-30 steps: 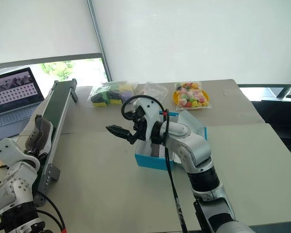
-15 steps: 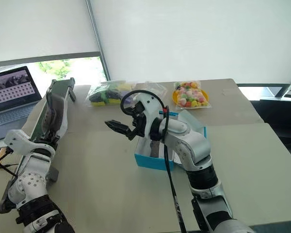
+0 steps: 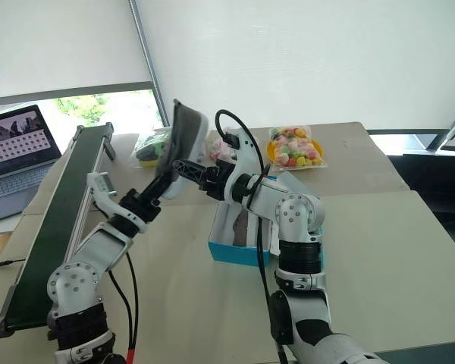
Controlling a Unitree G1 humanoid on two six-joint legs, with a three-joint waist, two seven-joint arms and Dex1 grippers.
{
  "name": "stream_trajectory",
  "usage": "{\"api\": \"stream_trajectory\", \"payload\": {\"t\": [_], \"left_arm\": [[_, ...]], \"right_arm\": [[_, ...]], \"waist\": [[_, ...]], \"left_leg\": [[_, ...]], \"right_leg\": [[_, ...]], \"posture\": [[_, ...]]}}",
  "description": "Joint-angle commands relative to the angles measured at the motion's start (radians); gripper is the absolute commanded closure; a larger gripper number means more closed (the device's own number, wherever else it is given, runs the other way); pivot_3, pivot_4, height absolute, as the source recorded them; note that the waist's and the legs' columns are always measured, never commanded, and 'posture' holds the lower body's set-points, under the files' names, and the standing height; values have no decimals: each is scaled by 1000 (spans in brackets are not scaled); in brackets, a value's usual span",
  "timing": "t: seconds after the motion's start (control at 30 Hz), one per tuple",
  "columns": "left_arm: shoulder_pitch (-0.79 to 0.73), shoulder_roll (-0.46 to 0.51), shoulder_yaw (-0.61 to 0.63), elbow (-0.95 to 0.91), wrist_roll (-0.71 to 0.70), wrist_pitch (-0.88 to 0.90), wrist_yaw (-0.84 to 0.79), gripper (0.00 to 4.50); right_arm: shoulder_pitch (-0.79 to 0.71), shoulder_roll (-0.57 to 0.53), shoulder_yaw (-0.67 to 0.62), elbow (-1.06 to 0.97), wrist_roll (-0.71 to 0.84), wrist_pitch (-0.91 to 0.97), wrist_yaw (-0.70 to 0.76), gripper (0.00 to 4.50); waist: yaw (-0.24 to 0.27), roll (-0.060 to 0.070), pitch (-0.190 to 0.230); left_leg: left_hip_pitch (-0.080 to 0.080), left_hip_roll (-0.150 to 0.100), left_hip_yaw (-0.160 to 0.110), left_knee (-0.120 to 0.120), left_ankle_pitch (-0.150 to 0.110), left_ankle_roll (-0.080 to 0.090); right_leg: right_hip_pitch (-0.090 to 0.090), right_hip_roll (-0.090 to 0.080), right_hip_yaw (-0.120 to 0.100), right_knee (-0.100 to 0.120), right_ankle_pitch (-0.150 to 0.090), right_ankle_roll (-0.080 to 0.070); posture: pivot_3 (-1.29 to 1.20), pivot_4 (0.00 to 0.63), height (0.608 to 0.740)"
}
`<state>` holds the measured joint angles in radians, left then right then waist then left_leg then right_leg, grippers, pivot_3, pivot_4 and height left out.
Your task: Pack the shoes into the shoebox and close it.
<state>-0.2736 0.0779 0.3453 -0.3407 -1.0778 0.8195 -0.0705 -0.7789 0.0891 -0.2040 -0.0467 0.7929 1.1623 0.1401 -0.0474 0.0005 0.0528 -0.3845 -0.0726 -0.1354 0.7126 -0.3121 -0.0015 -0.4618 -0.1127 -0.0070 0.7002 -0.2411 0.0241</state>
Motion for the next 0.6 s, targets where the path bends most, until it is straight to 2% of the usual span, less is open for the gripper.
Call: {"api": "stream_trajectory", "payload": {"t": [0.03, 0.23, 0.37, 0.53, 0.6], "left_arm": [[-22, 12, -27, -43, -47, -5, -17, 3420], [-17, 33, -40, -33, -54, -21, -6, 3420], [-17, 56, -29, -12, -36, -38, 3, 3438], [-10, 76, -34, -4, -14, -47, 7, 3438], [-5, 78, -40, -4, -8, -50, 8, 3438]], "right_arm": [[-55, 44, -6, -3, 30, -19, -19, 0], [-66, 58, -64, 10, 81, -57, -72, 0], [-64, 47, -70, 16, 98, -76, -98, 971], [-66, 35, -67, 22, 115, -103, -119, 2733], [-68, 31, -68, 27, 116, -113, -126, 3281]], "waist": [[-3, 0, 0], [2, 1, 0], [1, 1, 0], [2, 1, 0], [2, 1, 0]], "left_leg": [[0, 0, 0, 0, 0, 0], [0, 1, 0, 0, 0, 0], [0, 0, 0, -1, 0, 0], [0, 0, 0, 0, 0, 0], [0, 0, 0, 0, 0, 0]], "right_leg": [[0, 0, 1, 0, 0, 0], [0, 1, 0, 0, 0, 0], [0, 1, 0, 0, 0, 0], [0, 1, 0, 0, 0, 0], [0, 1, 1, 0, 0, 0]], "posture": [[0, 150, 640], [0, 150, 640], [0, 150, 640], [0, 150, 640], [0, 150, 640]]}}
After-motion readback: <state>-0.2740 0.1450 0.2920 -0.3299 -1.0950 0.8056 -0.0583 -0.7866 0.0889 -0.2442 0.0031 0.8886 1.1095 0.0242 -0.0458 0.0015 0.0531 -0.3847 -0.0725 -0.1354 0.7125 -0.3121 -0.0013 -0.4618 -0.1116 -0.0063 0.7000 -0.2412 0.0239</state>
